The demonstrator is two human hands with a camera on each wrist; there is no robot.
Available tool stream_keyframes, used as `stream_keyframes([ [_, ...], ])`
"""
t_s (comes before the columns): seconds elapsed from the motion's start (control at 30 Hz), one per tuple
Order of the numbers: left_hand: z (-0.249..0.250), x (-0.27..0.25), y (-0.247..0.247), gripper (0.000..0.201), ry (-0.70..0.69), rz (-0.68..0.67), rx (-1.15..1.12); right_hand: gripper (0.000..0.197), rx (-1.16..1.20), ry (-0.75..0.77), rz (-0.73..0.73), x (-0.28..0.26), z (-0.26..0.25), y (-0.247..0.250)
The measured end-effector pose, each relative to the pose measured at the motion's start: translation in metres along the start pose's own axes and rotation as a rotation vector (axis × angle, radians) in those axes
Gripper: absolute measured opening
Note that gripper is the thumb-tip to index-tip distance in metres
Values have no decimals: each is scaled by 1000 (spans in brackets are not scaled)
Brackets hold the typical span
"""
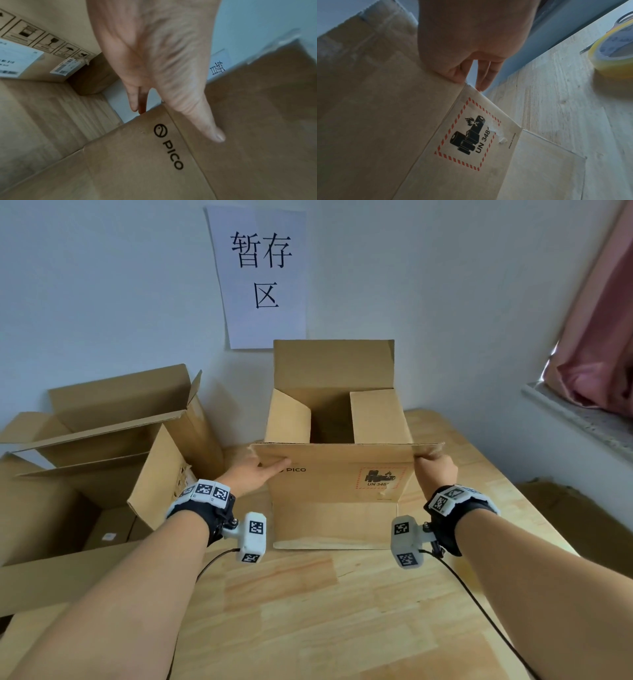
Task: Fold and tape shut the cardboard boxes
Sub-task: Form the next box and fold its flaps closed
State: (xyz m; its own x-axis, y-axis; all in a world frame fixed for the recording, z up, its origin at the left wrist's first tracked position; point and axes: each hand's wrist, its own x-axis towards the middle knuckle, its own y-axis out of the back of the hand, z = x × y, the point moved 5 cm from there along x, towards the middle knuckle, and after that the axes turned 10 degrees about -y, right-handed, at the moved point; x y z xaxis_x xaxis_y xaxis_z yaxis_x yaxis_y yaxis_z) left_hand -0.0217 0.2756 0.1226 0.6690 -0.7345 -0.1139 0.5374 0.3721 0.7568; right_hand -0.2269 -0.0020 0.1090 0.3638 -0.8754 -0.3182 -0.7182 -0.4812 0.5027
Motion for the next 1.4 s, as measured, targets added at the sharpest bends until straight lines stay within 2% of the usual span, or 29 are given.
stream_keyframes([
  [0.03,-1,0,-1,86,10,18,-26,23,14,-11,-7,1,1,-1],
  [0.1,2,2,-4,67,25,72,-113,30,17,17,-16,0,1,-4],
  [0.23,7,7,1,64,-1,241,-81,39,-26,159,-13,-4,-6,-9],
  [0.33,3,16,3,56,-19,293,-7,44,-73,208,49,-2,-13,-8],
  [0.4,-4,23,1,47,-23,284,39,49,-77,252,57,0,-16,-7],
  [0.5,-11,31,-2,52,-21,237,51,53,-164,272,49,5,-19,-5],
  [0.6,0,36,-12,48,4,159,35,51,-446,253,32,11,-27,-11],
  [0.67,8,39,-20,47,18,141,50,53,-631,312,29,11,-38,-19],
  [0.7,9,40,-26,48,27,134,62,48,-695,374,5,9,-44,-26],
  [0.77,5,40,-38,49,38,113,65,40,-729,455,-141,4,-50,-47],
  [0.83,1,38,-44,50,49,79,66,45,-711,437,-283,-2,-49,-65],
  [0.87,0,37,-45,50,53,48,87,46,-731,414,-307,-3,-47,-70],
  [1.0,-6,36,-50,49,37,-91,169,50,-867,352,-306,4,-33,-77],
  [1.1,-12,41,-52,48,32,-133,156,60,-851,315,-354,13,-17,-82],
  [1.27,-10,55,-43,41,18,-109,16,66,-854,335,-383,28,-10,-92],
  [1.33,-8,69,-30,44,26,-18,-61,63,-839,327,-385,36,-12,-97],
  [1.4,-8,87,-11,56,50,112,-111,61,-821,329,-388,43,-13,-101],
])
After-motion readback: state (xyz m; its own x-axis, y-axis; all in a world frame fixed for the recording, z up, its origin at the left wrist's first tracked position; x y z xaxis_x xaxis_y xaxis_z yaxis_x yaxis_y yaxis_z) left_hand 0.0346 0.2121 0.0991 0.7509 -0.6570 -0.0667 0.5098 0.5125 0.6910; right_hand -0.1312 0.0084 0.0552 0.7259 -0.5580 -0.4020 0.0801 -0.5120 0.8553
